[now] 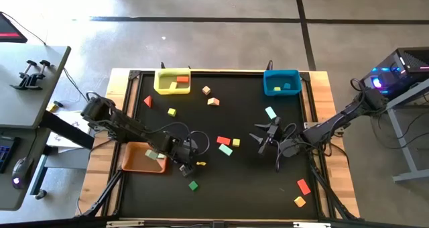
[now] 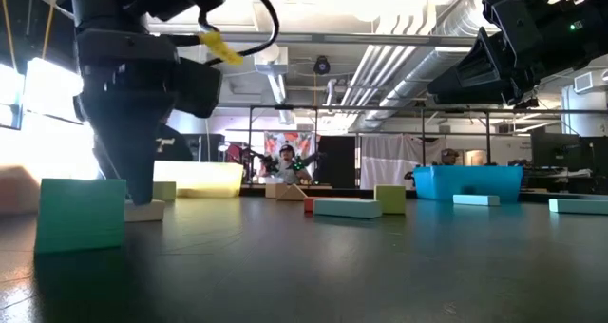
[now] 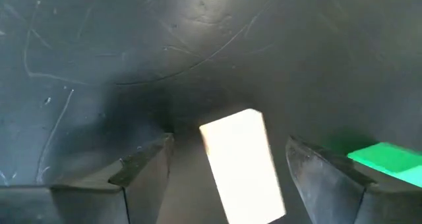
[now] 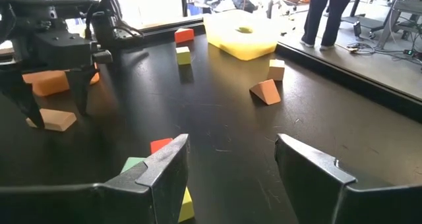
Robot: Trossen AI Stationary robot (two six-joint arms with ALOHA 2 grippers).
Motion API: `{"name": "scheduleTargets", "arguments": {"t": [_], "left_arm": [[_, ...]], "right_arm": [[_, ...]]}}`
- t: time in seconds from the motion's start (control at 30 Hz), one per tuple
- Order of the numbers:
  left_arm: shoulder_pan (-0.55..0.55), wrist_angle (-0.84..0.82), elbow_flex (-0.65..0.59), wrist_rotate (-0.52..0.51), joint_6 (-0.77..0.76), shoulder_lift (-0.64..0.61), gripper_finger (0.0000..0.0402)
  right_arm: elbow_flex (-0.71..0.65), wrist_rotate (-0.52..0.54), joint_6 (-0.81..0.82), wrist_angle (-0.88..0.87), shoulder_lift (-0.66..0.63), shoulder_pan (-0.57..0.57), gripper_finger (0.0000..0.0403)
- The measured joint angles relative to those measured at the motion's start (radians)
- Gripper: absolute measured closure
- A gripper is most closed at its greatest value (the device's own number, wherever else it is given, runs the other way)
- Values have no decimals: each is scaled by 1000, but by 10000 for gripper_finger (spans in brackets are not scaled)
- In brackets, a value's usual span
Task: Sort blocks by size
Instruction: Put the brown wooden block into the yellow bin
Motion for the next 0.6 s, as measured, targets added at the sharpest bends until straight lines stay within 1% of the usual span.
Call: {"name": "scheduleTargets", "arguments": {"t": [0.1,0.17,0.3,0.4,0.47,0.53,0.6], "left_arm": [[-1,-19,18,-4,18,29,141],[-2,-46,36,-18,38,36,160],[-2,-114,56,-63,70,36,221],[0,-121,56,-66,98,35,273],[0,-123,56,-75,111,35,300],[0,-122,56,-96,117,35,316],[4,-122,56,-107,120,35,316]], "right_arm": [[0,0,1,1,0,0,185],[0,0,1,1,0,0,185],[0,0,2,1,0,0,185],[0,2,2,1,0,0,185],[0,2,2,1,0,0,185],[0,3,2,1,0,0,185],[0,3,2,1,0,0,185]]}}
